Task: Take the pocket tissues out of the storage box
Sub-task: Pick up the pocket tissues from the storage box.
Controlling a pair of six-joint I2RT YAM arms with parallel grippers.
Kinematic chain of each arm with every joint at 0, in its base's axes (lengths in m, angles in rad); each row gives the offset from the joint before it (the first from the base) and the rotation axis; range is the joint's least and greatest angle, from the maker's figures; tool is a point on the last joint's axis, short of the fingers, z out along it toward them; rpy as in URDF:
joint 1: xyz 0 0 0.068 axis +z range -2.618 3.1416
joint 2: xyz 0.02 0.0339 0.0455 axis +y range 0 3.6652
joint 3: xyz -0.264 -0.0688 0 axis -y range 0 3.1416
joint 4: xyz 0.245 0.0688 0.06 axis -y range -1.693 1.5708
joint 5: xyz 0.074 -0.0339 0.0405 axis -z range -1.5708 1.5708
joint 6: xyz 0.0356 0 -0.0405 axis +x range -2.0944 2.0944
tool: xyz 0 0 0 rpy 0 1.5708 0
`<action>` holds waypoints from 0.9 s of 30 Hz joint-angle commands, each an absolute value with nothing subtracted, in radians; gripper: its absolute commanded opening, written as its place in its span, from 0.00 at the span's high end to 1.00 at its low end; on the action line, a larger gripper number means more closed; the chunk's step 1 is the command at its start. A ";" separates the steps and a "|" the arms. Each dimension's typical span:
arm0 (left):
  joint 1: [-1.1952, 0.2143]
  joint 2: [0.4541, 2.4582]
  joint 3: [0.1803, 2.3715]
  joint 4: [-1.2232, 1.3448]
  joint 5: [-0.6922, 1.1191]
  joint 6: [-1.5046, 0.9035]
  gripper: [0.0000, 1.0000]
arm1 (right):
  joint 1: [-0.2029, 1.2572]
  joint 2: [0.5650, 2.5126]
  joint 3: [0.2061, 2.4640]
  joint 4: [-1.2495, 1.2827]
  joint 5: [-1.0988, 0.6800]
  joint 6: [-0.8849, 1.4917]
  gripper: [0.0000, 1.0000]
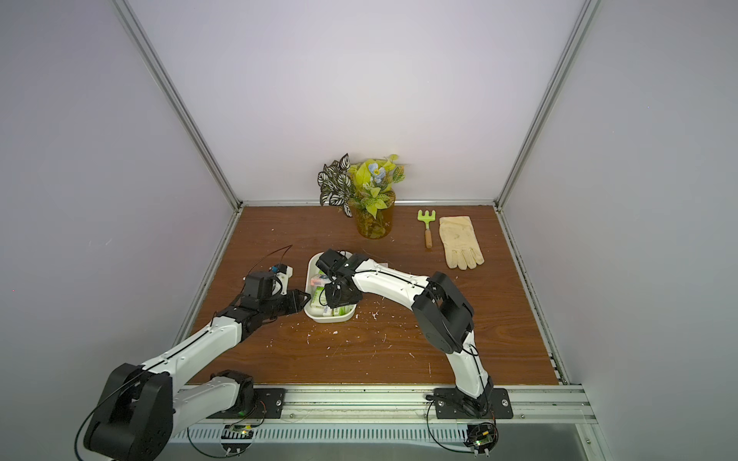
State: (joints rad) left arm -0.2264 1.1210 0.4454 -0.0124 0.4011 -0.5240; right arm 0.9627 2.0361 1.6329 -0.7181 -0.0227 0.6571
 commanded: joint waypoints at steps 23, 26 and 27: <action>-0.216 1.113 0.456 -0.019 0.391 -0.519 0.67 | 0.986 1.990 1.688 -0.739 -0.060 0.698 0.75; -0.216 1.104 0.470 -0.045 0.372 -0.510 0.59 | 0.984 1.964 1.698 -0.733 -0.071 0.705 0.75; -0.216 1.102 0.478 -0.057 0.361 -0.506 0.56 | 0.983 1.954 1.702 -0.733 -0.070 0.707 0.76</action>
